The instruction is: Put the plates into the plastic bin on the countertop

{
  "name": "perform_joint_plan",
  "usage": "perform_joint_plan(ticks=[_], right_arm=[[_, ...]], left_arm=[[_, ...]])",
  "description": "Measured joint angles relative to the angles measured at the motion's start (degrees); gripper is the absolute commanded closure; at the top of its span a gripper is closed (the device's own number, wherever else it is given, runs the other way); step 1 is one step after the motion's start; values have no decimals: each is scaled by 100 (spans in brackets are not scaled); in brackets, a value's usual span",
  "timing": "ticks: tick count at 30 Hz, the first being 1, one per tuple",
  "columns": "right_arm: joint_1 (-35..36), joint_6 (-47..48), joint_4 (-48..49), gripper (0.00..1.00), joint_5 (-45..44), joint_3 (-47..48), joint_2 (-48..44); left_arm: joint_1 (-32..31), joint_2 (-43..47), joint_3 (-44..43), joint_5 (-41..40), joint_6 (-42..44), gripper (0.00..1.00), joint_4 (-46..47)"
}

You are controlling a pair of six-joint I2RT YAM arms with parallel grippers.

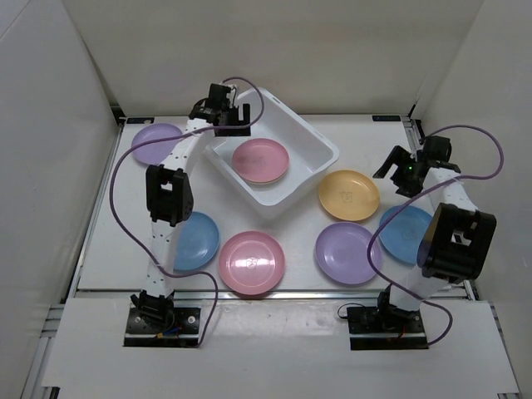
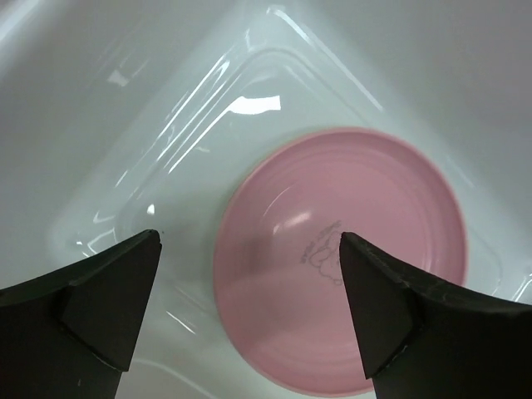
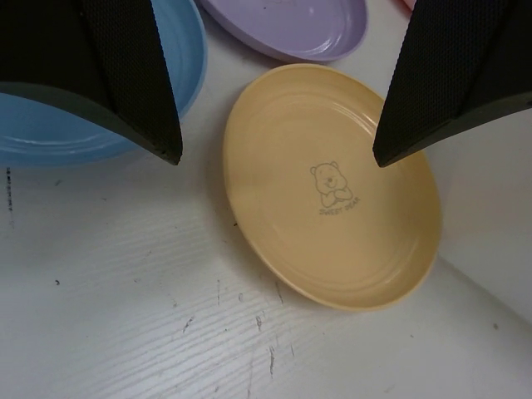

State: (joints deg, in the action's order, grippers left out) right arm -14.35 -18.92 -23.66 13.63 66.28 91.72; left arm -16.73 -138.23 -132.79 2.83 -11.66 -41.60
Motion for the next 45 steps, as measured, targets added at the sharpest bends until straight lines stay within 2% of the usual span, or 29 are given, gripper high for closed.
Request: perform_joint_plan(ticks=[3, 8, 11, 15, 19, 22, 23, 25, 28, 29, 30, 36, 45], right_arm=[[101, 195, -15, 1, 0, 184, 525], [184, 518, 55, 1, 116, 376, 1088], [227, 732, 94, 5, 157, 546, 1410], [310, 866, 166, 12, 66, 743, 1818], [367, 866, 278, 27, 48, 730, 1910], [428, 841, 299, 50, 44, 726, 1950], [444, 831, 306, 63, 37, 726, 1976], [474, 761, 315, 71, -17, 723, 2041], [472, 728, 267, 87, -63, 719, 2026], [470, 702, 223, 96, -46, 719, 1991], [470, 671, 188, 99, -63, 739, 1950], [376, 485, -181, 100, -802, 1241, 1480], [109, 455, -654, 100, -1482, 2793, 772]], left_arm=[[-24, 44, -221, 2, 70, 1, 39], [-50, 538, -76, -44, 205, 1, 83], [-52, 1311, 538, -92, 240, 1, 184], [-50, 2857, 2079, -348, 125, 1, 577], [59, 4070, 3556, -621, -155, 1, 907], [315, 4791, 4669, -758, -400, 1, 1099], [422, 4968, 4981, -807, -479, 1, 1139], [640, 5302, 5558, -872, -656, 0, 1185], [973, 5676, 6229, -946, -898, 0, 1198], [1071, 5786, 6413, -946, -966, 0, 1191], [1156, 5895, 6585, -946, -1016, 1, 1209], [1674, 6325, 7200, -813, -1252, 1, 1137], [2232, 6614, 7796, -844, -1679, 1, 850]])
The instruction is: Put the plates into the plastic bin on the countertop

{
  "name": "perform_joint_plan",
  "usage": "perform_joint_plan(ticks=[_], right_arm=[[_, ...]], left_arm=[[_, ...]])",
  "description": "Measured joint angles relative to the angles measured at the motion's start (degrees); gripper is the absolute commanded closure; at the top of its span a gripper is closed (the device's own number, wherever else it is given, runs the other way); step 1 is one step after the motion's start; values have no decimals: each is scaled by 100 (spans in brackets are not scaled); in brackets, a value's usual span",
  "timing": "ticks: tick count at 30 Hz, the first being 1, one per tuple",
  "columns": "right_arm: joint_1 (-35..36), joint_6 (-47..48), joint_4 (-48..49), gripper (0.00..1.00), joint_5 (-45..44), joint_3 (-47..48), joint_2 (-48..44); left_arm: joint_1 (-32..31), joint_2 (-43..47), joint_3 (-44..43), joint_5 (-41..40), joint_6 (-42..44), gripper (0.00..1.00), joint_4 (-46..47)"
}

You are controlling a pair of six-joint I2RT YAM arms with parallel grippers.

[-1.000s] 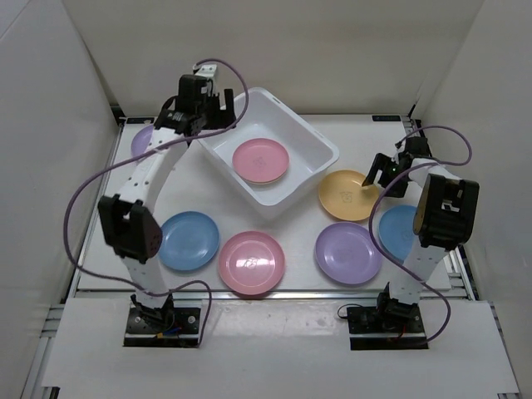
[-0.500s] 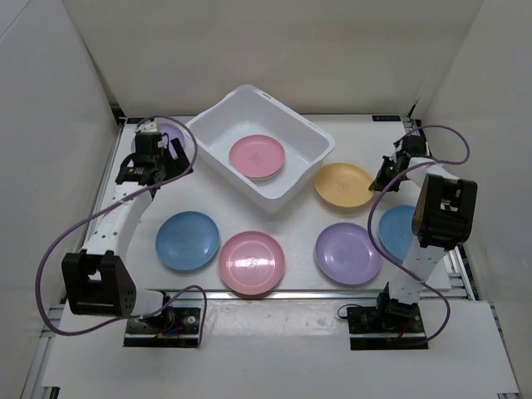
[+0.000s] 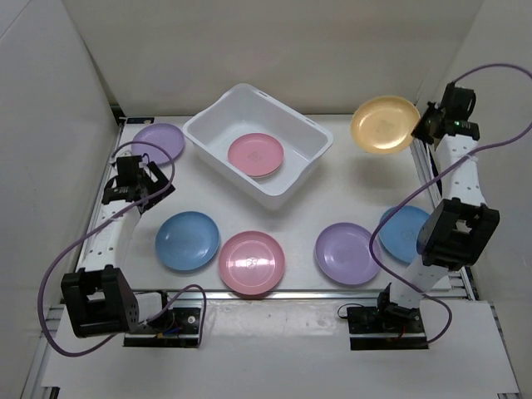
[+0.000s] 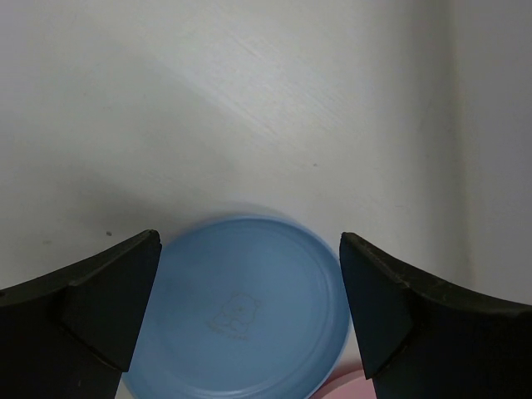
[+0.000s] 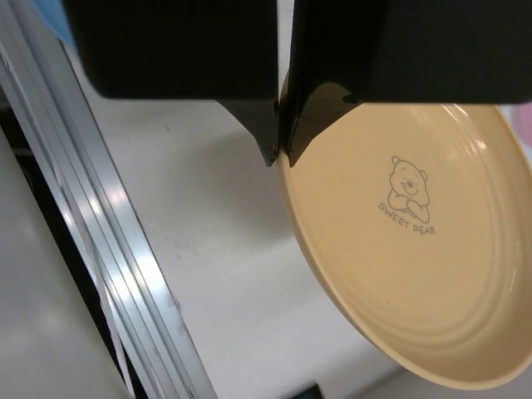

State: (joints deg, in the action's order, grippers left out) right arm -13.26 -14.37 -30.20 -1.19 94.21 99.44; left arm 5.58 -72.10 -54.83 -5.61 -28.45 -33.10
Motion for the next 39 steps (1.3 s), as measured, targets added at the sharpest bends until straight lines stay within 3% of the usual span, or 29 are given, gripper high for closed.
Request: perform_joint_plan(ticks=[7, 16, 27, 35, 38, 39], right_arm=[[1213, 192, 0, 100, 258, 1305, 170], [3001, 271, 20, 100, 885, 2721, 1978], [3799, 264, 13, 96, 37, 3147, 3226], [3926, 142, 63, 78, -723, 3167, 3467], [3928, 90, 90, 51, -815, 3171, 3521], [3928, 92, 98, 31, -841, 3171, 3530]], left_arm=[[339, 420, 614, 11, -365, 1, -162], [365, 533, 949, -201, -662, 1, -575], [684, 809, 1338, -527, -802, 0, -1016], [721, 887, 1429, -540, -863, 6, -1145], [730, 831, 1434, -535, -874, 14, -1141], [732, 802, 1438, -531, -872, 19, -1132]])
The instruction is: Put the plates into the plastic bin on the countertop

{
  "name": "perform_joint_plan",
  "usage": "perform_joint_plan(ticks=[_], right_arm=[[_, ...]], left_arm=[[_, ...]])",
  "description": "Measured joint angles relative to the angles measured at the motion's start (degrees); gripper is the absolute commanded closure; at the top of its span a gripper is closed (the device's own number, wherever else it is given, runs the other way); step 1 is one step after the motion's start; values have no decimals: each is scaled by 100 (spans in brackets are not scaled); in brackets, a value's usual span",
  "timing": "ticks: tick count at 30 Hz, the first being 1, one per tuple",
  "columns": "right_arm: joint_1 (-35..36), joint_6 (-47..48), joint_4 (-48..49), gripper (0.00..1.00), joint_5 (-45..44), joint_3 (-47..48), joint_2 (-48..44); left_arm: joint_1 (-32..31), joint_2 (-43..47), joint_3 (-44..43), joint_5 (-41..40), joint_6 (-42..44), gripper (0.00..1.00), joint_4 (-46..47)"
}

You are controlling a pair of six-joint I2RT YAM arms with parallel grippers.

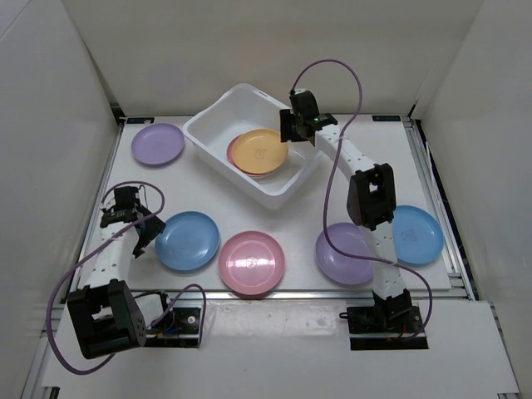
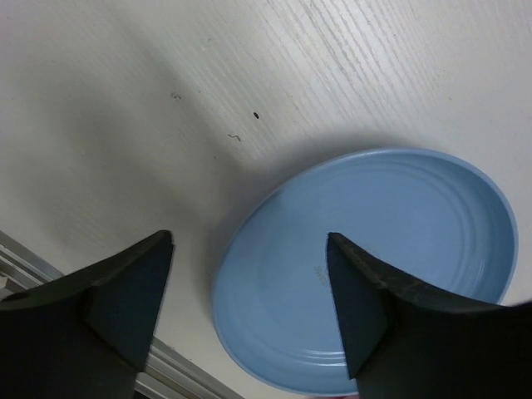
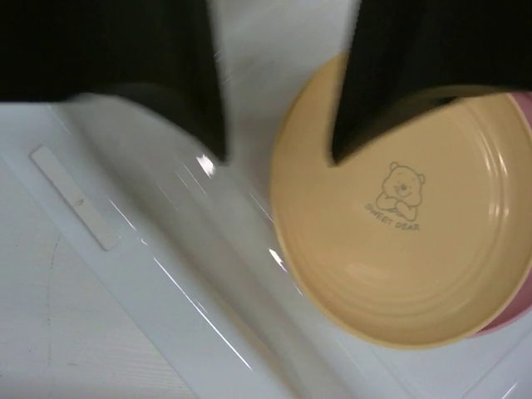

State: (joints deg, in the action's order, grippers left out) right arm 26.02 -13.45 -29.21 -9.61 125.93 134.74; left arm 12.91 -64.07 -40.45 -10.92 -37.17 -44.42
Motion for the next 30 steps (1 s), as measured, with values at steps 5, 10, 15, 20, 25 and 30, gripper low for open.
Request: perform_joint_plan(ticks=[5, 10, 15, 20, 25, 30], right_arm=[[2, 50, 66, 1, -57, 7, 0], [2, 155, 35, 1, -9, 7, -138], [-79, 160, 33, 1, 219, -240, -949], [-450, 48, 197, 1, 544, -866, -2234], [-940, -76, 323, 1, 638, -1523, -3036], [-1296, -249, 282, 1, 654, -2312, -3342]], left_arm=[[2, -127, 153, 131, 7, 28, 136], [2, -225, 262, 256, 13, 41, 251], [0, -431, 337, 313, -2, 50, 426], [-2, -713, 509, 409, -22, 63, 625], [-13, -833, 595, 870, -118, 90, 957], [-44, -684, 584, 901, -140, 90, 1152]])
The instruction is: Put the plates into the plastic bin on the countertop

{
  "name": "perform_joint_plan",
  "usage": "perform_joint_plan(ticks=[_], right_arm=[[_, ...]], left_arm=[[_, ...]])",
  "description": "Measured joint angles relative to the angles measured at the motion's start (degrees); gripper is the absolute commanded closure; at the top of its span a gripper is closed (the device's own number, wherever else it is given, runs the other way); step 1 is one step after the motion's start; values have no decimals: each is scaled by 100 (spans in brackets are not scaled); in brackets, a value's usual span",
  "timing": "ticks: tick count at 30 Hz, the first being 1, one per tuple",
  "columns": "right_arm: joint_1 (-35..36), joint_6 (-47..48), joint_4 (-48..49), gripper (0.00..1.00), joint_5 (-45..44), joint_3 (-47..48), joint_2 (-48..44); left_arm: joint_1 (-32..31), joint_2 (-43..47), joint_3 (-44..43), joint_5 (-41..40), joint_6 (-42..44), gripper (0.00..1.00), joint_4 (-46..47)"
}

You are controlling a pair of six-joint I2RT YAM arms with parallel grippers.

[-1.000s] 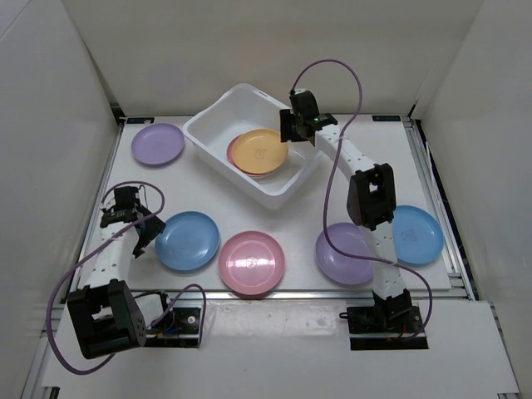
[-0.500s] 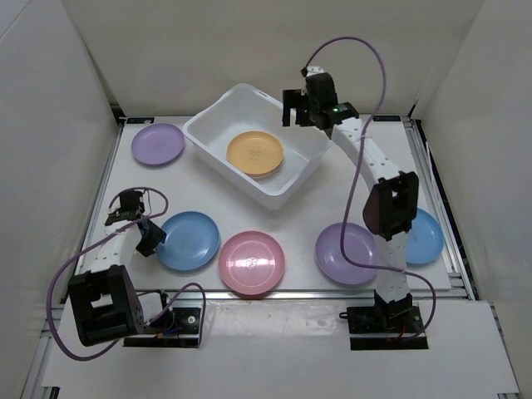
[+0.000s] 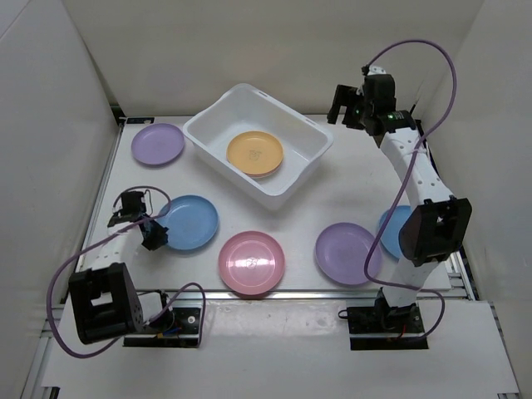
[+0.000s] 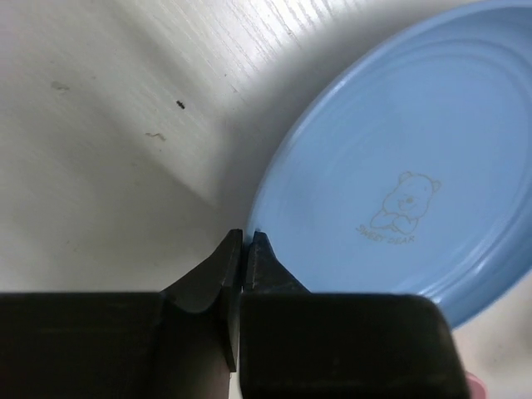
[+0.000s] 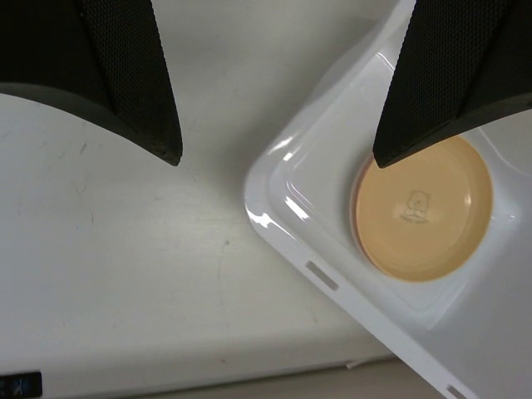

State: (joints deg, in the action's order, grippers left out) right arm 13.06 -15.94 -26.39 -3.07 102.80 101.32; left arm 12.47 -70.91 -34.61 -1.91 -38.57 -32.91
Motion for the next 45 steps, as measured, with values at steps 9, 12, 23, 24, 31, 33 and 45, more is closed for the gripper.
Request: perform_joint_plan(ticks=[9, 12, 23, 24, 31, 33, 45], right_arm=[[-446, -146, -170, 1, -136, -1108, -518], [-778, -236, -168, 1, -140, -1547, -857], [-2253, -850, -24, 1, 31, -2924, -1648], [-2334, -876, -26, 1, 31, -2997, -1731], [-2763, -964, -63, 1, -17, -3410, -2343], [-2887, -984, -81, 1, -68, -3547, -2544], [-3331, -1082, -127, 1, 70, -4085, -2966]], left_arm=[[-4, 1307, -1499, -861, 654, 90, -1331], [-7, 1552, -2417, -990, 1032, 90, -1537], [-127, 612, -3908, 470, 1722, 90, -81], [-232, 273, -4000, 621, 1733, 90, 168], [-1567, -2190, -5418, 800, 2098, 90, 564], [-1897, -2787, -5943, 859, 2164, 90, 590], [-2581, -5974, -8636, 669, 2315, 89, 11]])
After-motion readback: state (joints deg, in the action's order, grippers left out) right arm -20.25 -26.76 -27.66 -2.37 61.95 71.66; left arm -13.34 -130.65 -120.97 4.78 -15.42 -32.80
